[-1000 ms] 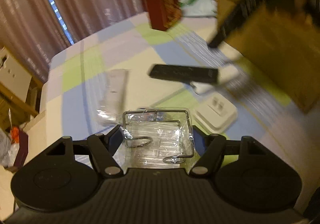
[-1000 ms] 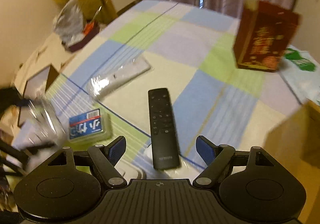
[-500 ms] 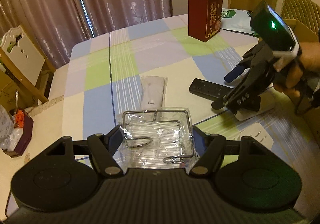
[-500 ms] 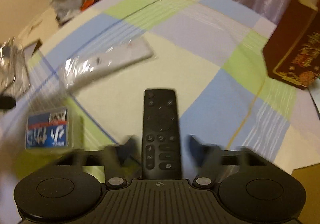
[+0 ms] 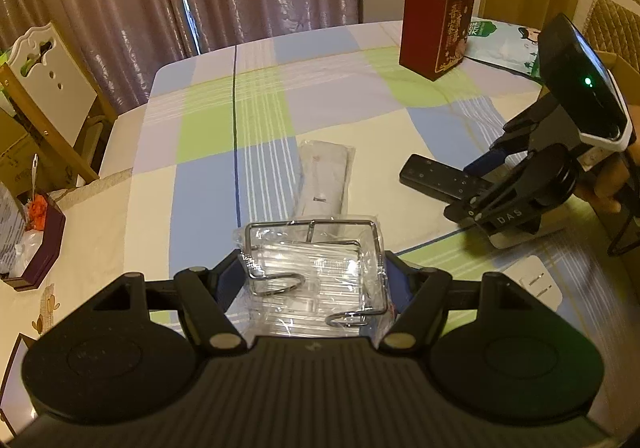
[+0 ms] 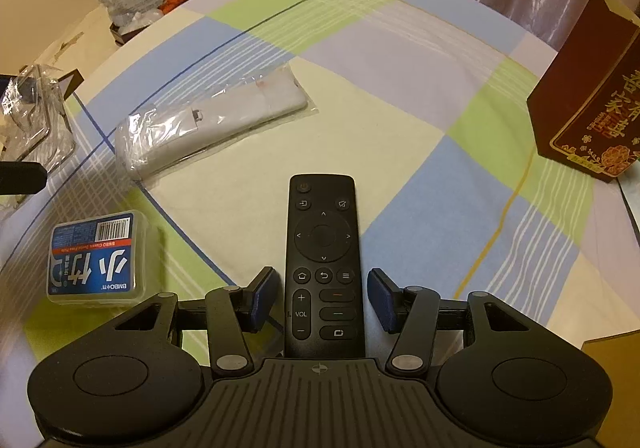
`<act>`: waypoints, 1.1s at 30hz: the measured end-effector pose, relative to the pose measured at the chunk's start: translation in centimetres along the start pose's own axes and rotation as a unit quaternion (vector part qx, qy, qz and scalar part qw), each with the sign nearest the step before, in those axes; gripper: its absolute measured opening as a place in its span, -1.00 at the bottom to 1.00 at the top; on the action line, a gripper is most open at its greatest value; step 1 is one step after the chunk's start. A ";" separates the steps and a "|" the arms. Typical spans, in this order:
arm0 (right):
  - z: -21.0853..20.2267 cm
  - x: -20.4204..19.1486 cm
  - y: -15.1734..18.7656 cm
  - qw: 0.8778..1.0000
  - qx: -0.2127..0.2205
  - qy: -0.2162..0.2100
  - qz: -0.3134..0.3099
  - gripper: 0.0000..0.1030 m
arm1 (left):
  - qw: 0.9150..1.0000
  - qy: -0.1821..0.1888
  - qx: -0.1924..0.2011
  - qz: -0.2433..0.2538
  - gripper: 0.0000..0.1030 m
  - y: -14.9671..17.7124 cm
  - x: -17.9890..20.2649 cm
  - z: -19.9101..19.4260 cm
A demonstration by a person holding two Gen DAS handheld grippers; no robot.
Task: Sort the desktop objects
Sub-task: 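Carry the wire rack and black remote over the cardboard box with both grippers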
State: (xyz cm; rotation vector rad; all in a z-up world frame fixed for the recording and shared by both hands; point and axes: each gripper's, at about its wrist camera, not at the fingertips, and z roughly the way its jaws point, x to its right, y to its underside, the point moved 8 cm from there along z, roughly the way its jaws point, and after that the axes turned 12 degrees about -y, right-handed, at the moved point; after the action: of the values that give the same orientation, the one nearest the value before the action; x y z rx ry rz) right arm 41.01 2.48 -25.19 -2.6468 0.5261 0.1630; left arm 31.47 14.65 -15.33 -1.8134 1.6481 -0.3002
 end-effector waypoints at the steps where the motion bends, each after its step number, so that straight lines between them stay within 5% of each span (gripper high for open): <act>1: 0.0 0.0 -0.1 1.000 -0.004 0.000 0.001 0.04 | 1.000 0.000 0.000 0.000 0.33 0.0 0.0 0.0; 7: 0.0 0.0 -0.1 1.000 -0.007 0.001 0.001 0.03 | 1.000 0.003 0.000 -0.002 0.33 -0.1 0.1 0.0; 10: -0.2 0.1 0.1 1.000 0.003 0.004 0.003 -0.26 | 1.000 0.003 -0.002 -0.001 0.33 -0.1 0.2 0.1; 14: -0.3 0.1 0.1 1.000 0.015 0.007 0.014 -0.26 | 1.000 0.003 -0.006 -0.003 0.33 0.0 0.2 0.1; 19: -1.5 0.3 0.1 0.994 0.046 -0.044 0.086 -0.27 | 1.000 0.003 -0.005 -0.003 0.33 -0.1 0.4 -0.4; 27: -8.3 -0.8 0.4 0.968 0.132 -0.130 0.170 -0.27 | 1.000 0.002 0.003 -0.006 0.33 -0.8 0.8 -1.8; 33: -16.0 -0.5 2.4 0.954 0.205 -0.120 0.185 -0.27 | 0.999 0.017 0.026 0.015 0.33 -2.5 3.3 -3.6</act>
State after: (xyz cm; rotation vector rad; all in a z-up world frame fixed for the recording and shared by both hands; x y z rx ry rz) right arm 40.07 -6.37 -11.65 -2.0708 0.8627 0.4330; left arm 32.05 10.41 -11.95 -1.7522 1.6728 -0.3591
